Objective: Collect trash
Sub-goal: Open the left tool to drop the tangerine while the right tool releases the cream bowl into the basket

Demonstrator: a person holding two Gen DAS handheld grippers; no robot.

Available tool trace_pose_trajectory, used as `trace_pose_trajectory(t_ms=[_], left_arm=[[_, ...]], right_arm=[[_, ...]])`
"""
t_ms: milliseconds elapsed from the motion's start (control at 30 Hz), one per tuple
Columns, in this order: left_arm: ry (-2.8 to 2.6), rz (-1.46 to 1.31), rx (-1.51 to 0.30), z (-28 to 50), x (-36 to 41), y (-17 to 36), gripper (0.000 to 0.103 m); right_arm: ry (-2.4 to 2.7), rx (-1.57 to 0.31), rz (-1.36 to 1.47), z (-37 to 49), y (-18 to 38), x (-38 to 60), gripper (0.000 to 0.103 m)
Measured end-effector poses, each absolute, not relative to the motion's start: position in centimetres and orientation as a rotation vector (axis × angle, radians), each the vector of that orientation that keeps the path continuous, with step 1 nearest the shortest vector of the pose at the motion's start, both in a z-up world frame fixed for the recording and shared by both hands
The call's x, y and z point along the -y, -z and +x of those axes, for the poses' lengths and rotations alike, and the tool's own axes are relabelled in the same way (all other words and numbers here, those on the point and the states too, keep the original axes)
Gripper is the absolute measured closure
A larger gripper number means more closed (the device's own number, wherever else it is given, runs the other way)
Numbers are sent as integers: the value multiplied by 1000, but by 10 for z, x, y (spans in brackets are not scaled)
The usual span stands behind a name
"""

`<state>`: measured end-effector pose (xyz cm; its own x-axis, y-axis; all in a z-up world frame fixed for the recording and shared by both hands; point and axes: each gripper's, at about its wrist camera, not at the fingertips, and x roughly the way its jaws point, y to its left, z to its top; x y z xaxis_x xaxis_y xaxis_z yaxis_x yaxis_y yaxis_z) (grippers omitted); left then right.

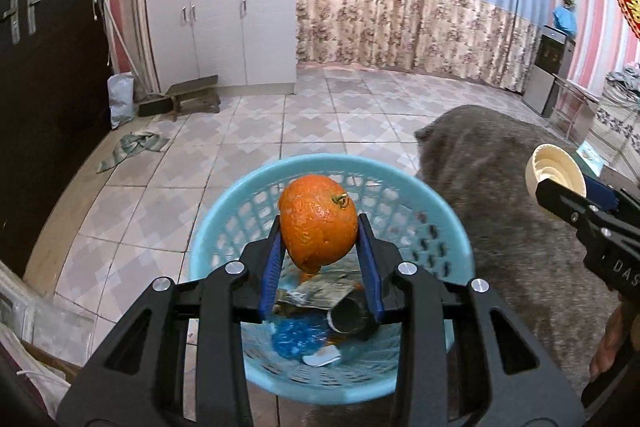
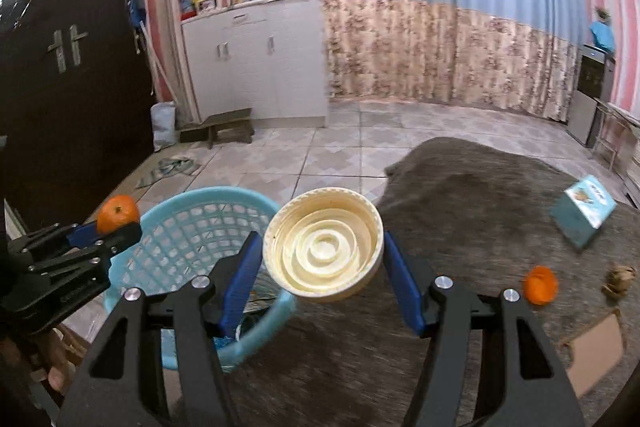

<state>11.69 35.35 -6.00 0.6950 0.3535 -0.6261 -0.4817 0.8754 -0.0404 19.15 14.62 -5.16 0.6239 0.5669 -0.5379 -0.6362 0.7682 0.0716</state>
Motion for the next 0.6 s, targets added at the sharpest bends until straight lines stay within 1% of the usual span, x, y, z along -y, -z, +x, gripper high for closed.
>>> trace_pose_trajectory(t_ms=[200, 300, 367, 400, 433, 500, 600], left_arm=[[-479, -224, -667, 123, -376, 73, 69], [-472, -229, -665, 128, -383, 75, 65], [-466, -224, -664, 128, -385, 75, 53], [-476, -216, -658, 128, -386, 74, 42], [-489, -207, -648, 127, -386, 72, 36], [-498, -204, -637, 124, -389, 68, 32], [-524, -215, -621, 116, -396, 65, 22]], right_arm=[[-710, -596, -155, 192, 67, -174, 42], [-716, -600, -164, 193, 71, -182, 42], [-719, -599, -171, 194, 72, -185, 42], [-719, -601, -171, 194, 72, -185, 42], [-719, -603, -169, 195, 72, -187, 42], [-722, -605, -171, 196, 72, -191, 42], [-729, -602, -175, 197, 71, -196, 42]])
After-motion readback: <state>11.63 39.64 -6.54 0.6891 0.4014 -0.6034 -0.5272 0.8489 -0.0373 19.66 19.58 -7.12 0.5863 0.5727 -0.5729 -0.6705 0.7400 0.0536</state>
